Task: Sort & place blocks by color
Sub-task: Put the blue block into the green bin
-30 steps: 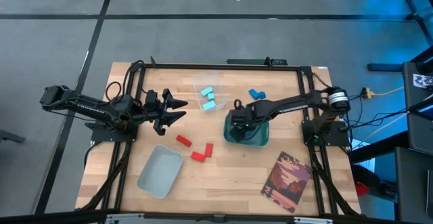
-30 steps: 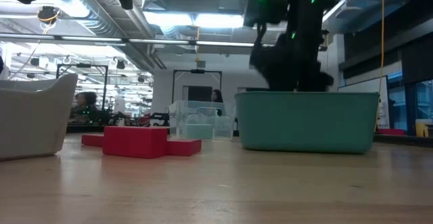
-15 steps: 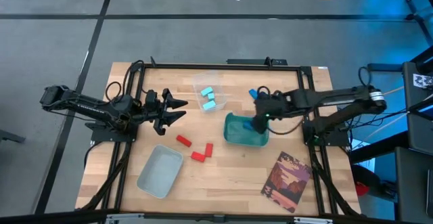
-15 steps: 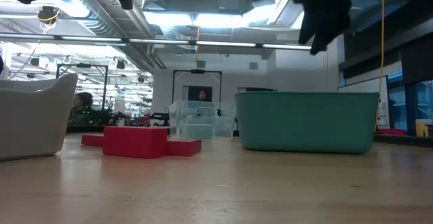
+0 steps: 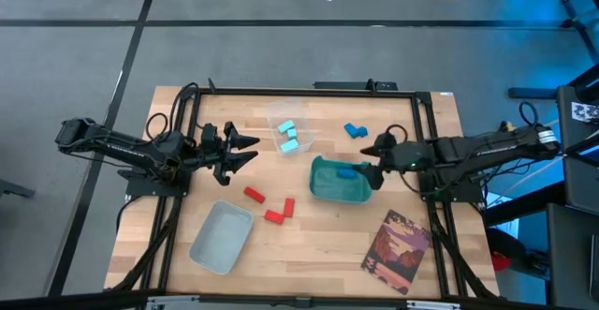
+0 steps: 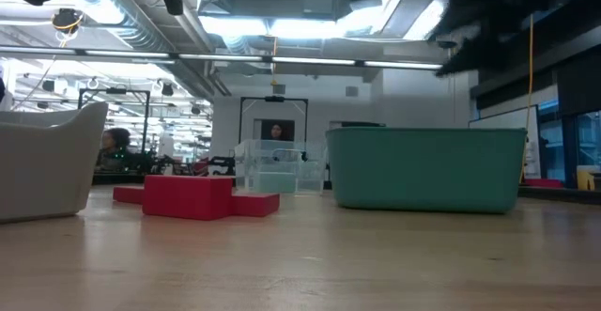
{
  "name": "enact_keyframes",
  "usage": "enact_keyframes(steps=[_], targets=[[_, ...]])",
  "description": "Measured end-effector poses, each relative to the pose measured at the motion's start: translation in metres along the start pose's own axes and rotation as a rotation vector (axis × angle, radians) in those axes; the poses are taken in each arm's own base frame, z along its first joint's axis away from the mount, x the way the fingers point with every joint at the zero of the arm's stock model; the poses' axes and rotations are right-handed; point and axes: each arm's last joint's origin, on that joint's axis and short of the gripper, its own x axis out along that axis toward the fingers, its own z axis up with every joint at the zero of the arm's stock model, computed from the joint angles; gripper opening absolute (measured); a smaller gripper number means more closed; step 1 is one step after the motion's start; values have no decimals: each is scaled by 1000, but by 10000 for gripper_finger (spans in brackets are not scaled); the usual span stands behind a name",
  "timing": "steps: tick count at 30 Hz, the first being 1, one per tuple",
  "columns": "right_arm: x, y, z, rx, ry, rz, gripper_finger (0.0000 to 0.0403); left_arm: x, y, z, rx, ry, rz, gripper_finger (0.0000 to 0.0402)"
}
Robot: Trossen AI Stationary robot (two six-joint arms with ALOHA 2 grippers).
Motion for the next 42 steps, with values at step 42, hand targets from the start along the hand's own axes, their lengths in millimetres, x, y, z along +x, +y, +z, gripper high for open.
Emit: enact_keyframes(steps=[42], targets=[[33,-40,86,18,-26,-370,340,0,0,0,0,-3,11,206]])
